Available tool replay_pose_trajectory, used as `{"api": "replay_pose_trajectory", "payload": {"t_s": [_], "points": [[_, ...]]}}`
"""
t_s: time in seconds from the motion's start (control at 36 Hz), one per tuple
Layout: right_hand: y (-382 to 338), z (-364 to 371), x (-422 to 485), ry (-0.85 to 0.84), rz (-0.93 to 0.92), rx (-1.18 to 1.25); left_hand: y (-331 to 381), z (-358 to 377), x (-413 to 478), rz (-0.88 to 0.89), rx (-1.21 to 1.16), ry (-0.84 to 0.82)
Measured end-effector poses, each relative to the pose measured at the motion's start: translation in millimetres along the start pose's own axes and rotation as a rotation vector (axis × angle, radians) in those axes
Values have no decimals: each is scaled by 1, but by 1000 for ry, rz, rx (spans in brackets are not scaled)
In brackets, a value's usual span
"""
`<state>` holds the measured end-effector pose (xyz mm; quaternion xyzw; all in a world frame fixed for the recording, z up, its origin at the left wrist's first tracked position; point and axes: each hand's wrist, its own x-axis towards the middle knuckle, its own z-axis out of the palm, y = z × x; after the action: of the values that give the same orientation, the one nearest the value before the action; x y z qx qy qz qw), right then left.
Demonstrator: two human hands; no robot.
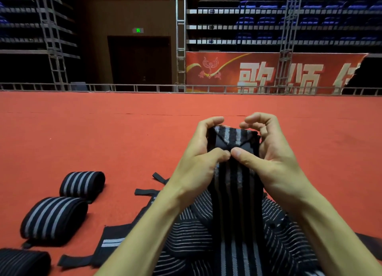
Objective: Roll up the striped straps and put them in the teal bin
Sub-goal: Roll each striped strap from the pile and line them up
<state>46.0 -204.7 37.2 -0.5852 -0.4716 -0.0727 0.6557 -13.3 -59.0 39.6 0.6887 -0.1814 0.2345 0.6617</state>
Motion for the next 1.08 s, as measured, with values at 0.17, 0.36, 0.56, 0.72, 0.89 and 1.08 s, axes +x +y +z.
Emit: {"api": "replay_pose_trajectory", "payload": {"t_s": [0.17,0.36,0.56,0.72,0.89,1.08], "points": [[0,-3,-1,-42,2,-23,0,3,-1,7,12,4],[0,-5,-3,-181,27,-96,-2,8,-2,10,194,-43],[-2,-8,-2,-202,21,-116,1,1,-4,-48,143,-131],[-6,-7,-3,-146,19,-22,0,-13,2,-77,6,-86],[-4,-4,-2,-142,8,-71,1,-9,-1,-136,15,-160],[0,0,-3,-189,29,-83,-3,4,-1,-34,279,-150]]}}
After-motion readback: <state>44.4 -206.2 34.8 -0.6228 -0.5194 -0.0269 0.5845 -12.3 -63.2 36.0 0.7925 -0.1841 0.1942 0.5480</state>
